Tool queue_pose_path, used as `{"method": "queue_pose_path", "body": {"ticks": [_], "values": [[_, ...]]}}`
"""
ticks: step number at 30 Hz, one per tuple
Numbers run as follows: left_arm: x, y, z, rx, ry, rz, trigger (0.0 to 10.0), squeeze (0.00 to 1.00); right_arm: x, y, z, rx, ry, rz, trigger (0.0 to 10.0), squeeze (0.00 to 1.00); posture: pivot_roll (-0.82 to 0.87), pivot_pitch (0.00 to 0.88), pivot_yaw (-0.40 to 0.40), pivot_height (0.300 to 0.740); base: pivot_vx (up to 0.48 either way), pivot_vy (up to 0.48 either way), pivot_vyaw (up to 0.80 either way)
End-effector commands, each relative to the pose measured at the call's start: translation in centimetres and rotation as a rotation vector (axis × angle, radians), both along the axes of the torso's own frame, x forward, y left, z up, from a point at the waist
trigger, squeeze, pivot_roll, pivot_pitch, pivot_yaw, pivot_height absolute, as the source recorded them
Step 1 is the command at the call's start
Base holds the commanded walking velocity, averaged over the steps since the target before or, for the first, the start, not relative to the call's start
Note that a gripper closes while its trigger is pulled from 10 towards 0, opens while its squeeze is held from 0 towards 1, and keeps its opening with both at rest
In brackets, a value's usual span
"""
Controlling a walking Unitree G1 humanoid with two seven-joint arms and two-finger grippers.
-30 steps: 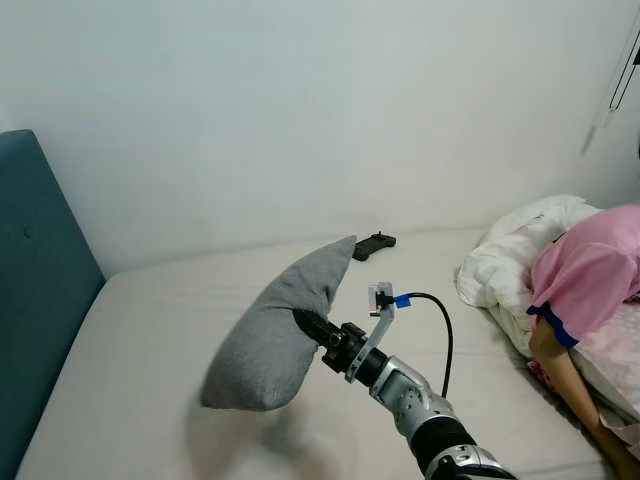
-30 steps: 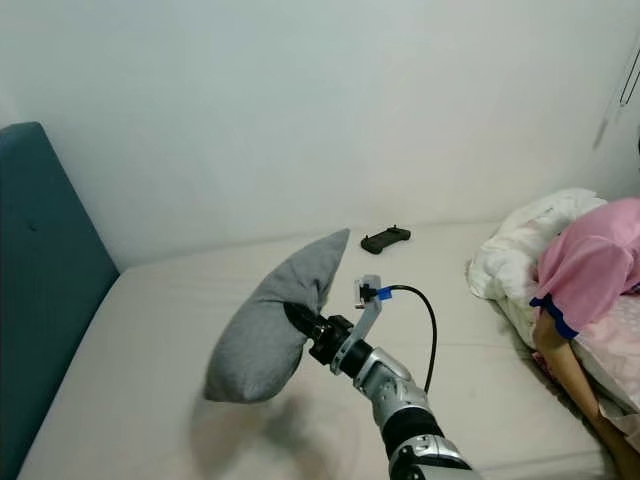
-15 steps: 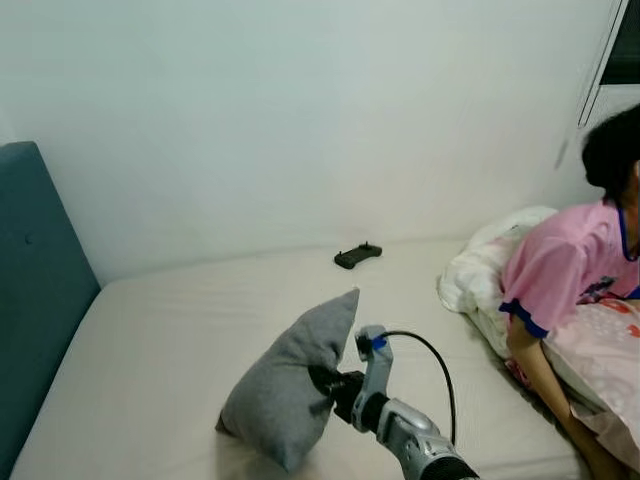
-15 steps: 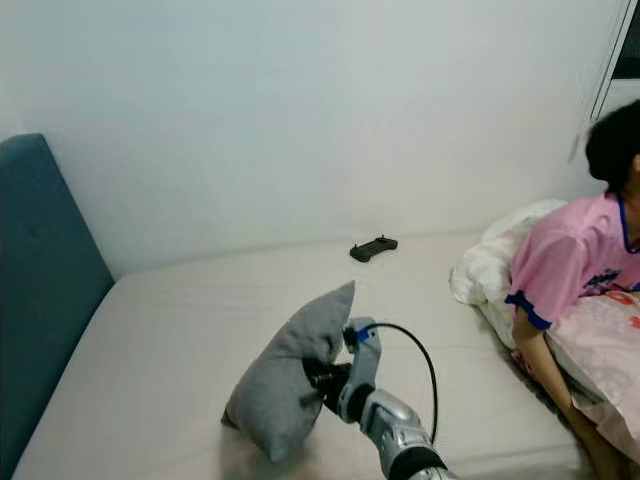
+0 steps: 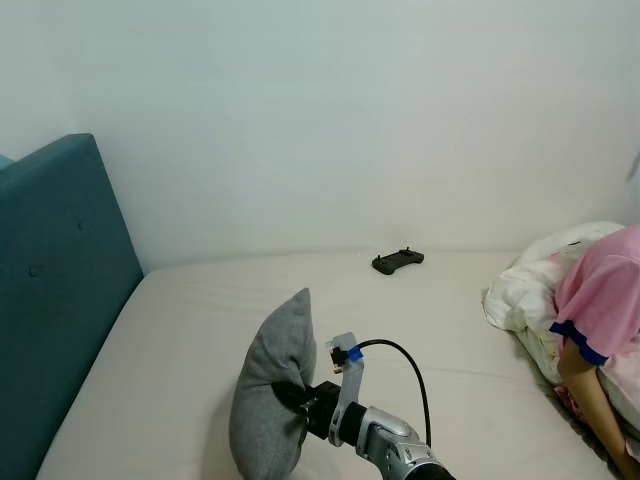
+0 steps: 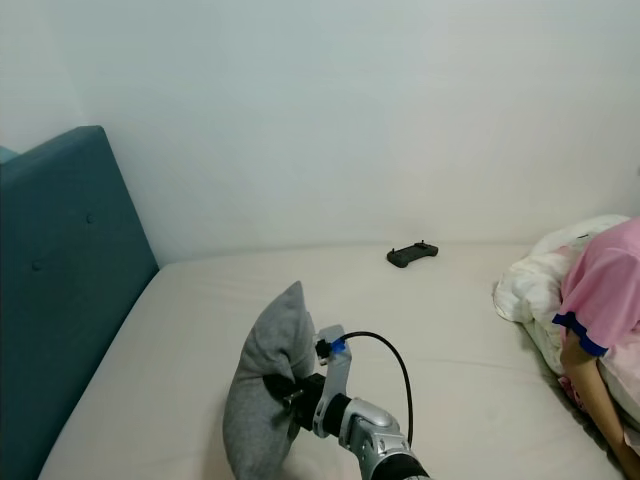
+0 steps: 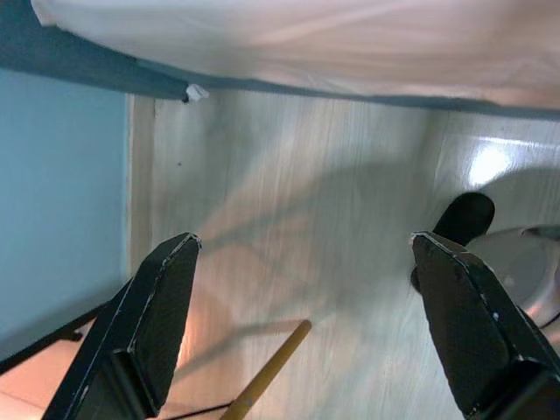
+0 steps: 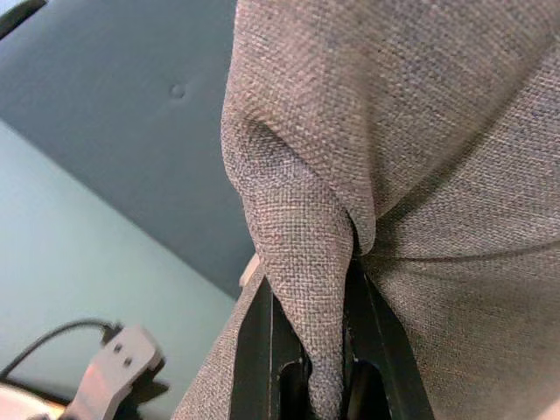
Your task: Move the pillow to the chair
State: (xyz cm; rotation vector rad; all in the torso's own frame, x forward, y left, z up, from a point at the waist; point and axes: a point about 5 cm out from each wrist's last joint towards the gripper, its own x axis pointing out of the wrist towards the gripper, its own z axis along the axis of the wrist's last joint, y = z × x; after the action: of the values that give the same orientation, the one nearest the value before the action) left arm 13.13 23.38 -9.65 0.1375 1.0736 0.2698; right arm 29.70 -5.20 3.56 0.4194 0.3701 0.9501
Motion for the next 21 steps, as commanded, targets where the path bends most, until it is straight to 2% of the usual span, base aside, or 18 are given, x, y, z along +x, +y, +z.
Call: {"method": "queue_pose_path", "body": {"ticks": [1, 3, 4, 6, 13, 14, 21], "values": [[-0.3, -0.2, -0.1, -0.006, 0.008, -0.006, 10.0, 0.0, -0.4, 0.7, 0.0, 0.009, -0.01, 0.04, 10.0, 0.0, -0.01, 0.0, -0.021, 0.74, 0.0, 0.0, 0.8], [-0.2, -0.3, -0.1, -0.01, 0.008, -0.012, 10.0, 0.0, -1.1, 1.2, -0.2, 0.031, -0.017, 0.119, 10.0, 0.0, 0.0, 0.0, -0.026, 0.74, 0.0, 0.0, 0.8], [-0.2, -0.3, -0.1, -0.01, 0.008, -0.012, 10.0, 0.0, -1.1, 1.2, -0.2, 0.031, -0.017, 0.119, 10.0, 0.0, 0.0, 0.0, -0.026, 0.74, 0.0, 0.0, 0.8], [-0.3, -0.6, -0.3, -0.018, 0.014, -0.022, 10.0, 0.0, -1.6, 1.9, 0.3, 0.093, -0.033, 0.213, 10.0, 0.0, 0.0, 0.0, -0.03, 0.74, 0.0, 0.0, 0.8], [-0.4, -0.8, -0.3, -0.025, 0.017, -0.032, 10.0, 0.0, -1.3, 2.3, 1.3, 0.164, -0.053, 0.256, 10.0, 0.0, 0.0, 0.0, -0.03, 0.74, 0.0, 0.0, 0.8], [-0.4, -1.0, -0.4, -0.036, 0.019, -0.04, 10.0, 0.0, -1.0, 2.5, 2.4, 0.237, -0.075, 0.285, 10.0, 0.0, 0.0, 0.0, -0.032, 0.74, 0.0, 0.0, 0.8], [-0.3, -1.2, -0.4, -0.049, 0.019, -0.049, 10.0, 0.0, -0.9, 2.7, 3.7, 0.303, -0.119, 0.34, 10.0, 0.0, 0.0, 0.0, -0.031, 0.74, 0.0, 0.0, 0.8]]}}
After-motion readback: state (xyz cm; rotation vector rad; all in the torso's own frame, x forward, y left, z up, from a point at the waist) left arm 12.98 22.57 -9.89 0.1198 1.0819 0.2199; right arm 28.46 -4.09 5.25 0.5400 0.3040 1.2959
